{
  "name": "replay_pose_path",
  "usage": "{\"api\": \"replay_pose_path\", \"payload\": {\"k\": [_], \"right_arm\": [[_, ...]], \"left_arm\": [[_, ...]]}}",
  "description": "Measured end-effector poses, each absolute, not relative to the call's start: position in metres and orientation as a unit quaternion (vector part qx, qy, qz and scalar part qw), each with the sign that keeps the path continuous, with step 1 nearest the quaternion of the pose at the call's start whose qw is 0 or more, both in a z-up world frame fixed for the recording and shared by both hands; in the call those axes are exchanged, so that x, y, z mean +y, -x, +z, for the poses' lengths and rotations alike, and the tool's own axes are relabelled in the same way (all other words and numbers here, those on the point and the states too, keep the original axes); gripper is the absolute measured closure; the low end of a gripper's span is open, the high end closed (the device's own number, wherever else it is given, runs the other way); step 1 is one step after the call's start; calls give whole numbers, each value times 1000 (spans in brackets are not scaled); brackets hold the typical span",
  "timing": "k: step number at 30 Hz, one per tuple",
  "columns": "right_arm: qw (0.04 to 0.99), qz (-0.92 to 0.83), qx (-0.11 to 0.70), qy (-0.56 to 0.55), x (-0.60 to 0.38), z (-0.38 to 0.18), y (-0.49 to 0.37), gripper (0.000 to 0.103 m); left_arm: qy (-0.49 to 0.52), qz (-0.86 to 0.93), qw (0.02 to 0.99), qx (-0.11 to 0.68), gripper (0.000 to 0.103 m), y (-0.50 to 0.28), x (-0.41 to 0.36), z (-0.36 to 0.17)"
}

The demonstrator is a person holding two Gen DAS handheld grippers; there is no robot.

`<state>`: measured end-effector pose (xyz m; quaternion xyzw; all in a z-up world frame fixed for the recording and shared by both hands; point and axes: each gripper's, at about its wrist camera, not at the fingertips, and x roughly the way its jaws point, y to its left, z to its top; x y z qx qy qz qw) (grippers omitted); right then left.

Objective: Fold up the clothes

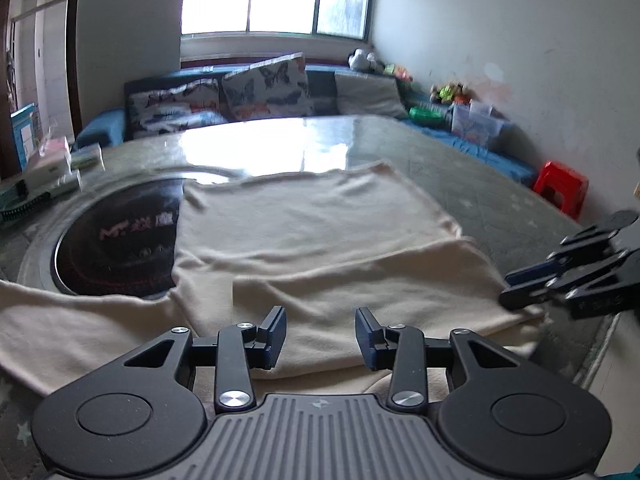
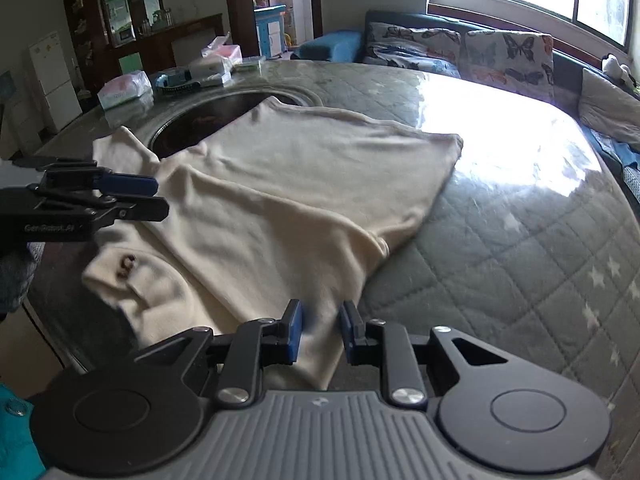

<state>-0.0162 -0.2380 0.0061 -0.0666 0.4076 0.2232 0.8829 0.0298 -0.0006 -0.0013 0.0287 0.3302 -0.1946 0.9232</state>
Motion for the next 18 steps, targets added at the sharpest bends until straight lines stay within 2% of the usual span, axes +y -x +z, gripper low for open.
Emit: {"api": "replay_pose_path", "payload": {"k": [7,13,14,15,18], "right_arm": [[895,240,368,76,-230,24,1,83],[895,230,375,80,-218,8,-21,83],[895,228,375,78,-221,4,-21,84],[896,229,373,75,-224,3,-21,84],[897,223,373,82,-226,5,-20,84]], "left_arm": [[-16,-194,924,330,64,-35,1,6],[-23,-202,921,333,64,-41,-6,1],[-24,-195,919,341,65,-43,-5,-4],[-24,-188,918,349,70,-45,-2,-7],[-23,-176,922,345,71,-41,9,-6]]}}
